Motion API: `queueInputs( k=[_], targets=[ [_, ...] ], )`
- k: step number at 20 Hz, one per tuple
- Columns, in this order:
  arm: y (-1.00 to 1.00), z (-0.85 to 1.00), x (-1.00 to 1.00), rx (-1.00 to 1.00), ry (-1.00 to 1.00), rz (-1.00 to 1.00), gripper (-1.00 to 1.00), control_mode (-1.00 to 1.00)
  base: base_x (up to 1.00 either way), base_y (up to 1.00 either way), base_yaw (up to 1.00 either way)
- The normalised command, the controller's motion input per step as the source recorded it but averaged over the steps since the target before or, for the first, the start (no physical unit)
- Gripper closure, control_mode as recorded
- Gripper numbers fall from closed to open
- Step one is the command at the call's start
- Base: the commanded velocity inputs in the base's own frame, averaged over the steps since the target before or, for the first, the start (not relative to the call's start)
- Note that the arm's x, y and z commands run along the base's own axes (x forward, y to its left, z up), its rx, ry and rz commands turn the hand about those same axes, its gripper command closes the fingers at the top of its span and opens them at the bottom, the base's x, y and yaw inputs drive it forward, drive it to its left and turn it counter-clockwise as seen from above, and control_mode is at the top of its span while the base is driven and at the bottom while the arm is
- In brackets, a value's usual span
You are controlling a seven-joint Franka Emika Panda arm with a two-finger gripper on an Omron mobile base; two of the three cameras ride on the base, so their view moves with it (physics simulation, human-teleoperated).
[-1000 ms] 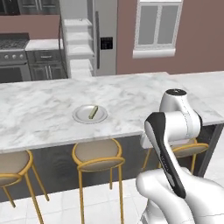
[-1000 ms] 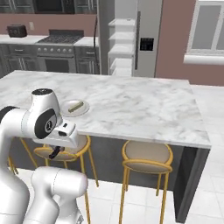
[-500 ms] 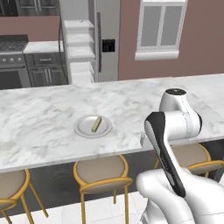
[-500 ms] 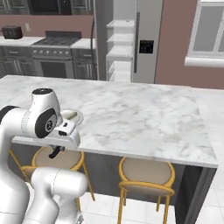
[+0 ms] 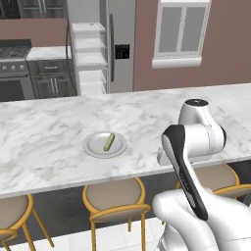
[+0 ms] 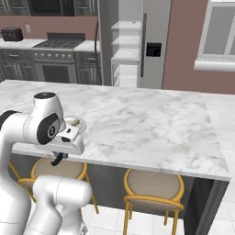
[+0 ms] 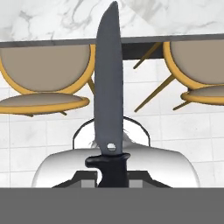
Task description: Retrieve the butter from the fridge and place it on a plate on the dining table. Then retrieve the butter knife by the fridge and place it near the plate.
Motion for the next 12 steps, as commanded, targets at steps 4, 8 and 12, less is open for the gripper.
queueInputs(
  k=[4,8,12],
  targets=[
    [0.0,0.0,0.0,0.0,0.0,0.0,1.0,1.0,0.64,0.07,0.0],
    [0.01,0.0,0.14,0.0,0.0,0.0,1.0,-1.0,0.45,0.05,0.0],
    [0.0,0.0,0.57,0.0,-0.02,0.0,1.0,-1.0,0.0,0.0,0.0]
  ],
)
